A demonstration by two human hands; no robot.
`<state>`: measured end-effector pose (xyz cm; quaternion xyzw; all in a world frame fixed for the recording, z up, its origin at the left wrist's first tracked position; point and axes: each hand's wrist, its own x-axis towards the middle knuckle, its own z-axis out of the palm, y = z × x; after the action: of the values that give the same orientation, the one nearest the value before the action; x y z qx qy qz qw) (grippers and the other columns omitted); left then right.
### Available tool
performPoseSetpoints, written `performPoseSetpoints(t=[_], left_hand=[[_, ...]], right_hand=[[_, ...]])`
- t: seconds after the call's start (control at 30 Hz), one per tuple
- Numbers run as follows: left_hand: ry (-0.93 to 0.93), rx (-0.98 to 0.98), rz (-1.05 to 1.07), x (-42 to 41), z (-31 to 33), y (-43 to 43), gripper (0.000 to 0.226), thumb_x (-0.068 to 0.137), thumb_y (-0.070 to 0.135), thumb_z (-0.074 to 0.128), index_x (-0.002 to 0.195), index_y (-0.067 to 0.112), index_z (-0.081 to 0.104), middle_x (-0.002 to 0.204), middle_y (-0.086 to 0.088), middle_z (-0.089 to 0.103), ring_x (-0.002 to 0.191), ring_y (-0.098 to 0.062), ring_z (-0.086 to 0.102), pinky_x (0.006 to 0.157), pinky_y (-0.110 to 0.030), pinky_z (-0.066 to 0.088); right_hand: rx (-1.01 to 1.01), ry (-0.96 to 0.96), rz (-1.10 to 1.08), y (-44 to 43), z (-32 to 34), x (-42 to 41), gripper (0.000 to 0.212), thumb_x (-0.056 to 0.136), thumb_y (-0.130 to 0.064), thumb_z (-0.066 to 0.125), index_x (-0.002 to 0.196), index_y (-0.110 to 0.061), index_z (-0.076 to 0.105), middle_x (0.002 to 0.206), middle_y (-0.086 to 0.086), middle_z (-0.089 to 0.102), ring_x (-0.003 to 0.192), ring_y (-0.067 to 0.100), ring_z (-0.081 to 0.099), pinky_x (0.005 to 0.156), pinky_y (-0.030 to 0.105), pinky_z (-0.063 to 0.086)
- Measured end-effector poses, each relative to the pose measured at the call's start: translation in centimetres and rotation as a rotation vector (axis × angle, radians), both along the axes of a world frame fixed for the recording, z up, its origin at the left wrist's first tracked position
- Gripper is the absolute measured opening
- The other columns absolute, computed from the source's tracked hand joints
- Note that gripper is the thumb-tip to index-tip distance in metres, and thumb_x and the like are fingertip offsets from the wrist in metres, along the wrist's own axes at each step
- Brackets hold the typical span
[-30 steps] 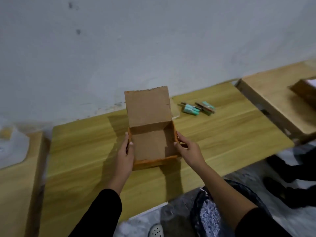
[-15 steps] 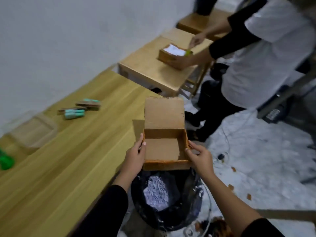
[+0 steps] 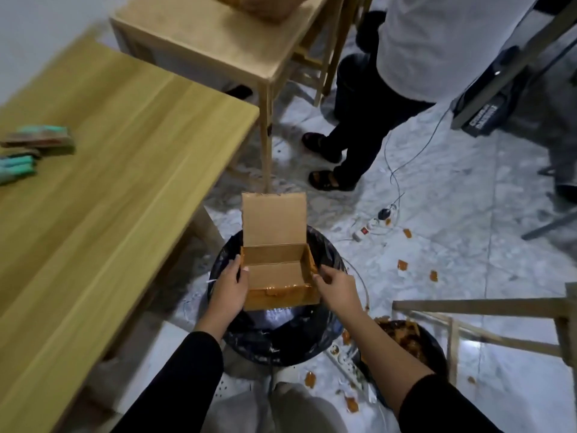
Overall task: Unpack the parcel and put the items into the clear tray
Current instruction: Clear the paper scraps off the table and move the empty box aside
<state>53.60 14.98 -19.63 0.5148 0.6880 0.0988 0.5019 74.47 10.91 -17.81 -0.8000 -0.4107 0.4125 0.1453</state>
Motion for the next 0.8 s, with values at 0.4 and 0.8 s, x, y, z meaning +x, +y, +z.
performPoseSetpoints(t=[0.4,0.8], left_hand=[[0.191,0.219,-0.354,-2.6,6.5,1.4,0.059,0.098,0.039,0.034,0.148,0.012,0.018,0.158,-0.003,0.009,0.145,-0.018,0.01,0.117,-0.031,0.017],[0.363,0.515,0.014,-20.8,17.4,7.9,0.054,0.098,0.035,0.035,0.145,0.01,0.024,0.157,-0.009,0.014,0.144,-0.022,0.013,0.117,-0.035,0.015]], right_hand=[[-0.01,-0.053,0.164,2.6,5.5,-4.4,0.058,0.09,-0.03,0.057,0.139,-0.006,0.038,0.12,0.016,0.063,0.092,0.02,0.062,0.081,0.028,0.049],[0.255,-0.078,0.486,15.3,15.2,-22.3,0.053,0.093,-0.03,0.05,0.14,-0.009,0.036,0.147,0.008,0.04,0.134,0.024,0.038,0.108,0.035,0.034]])
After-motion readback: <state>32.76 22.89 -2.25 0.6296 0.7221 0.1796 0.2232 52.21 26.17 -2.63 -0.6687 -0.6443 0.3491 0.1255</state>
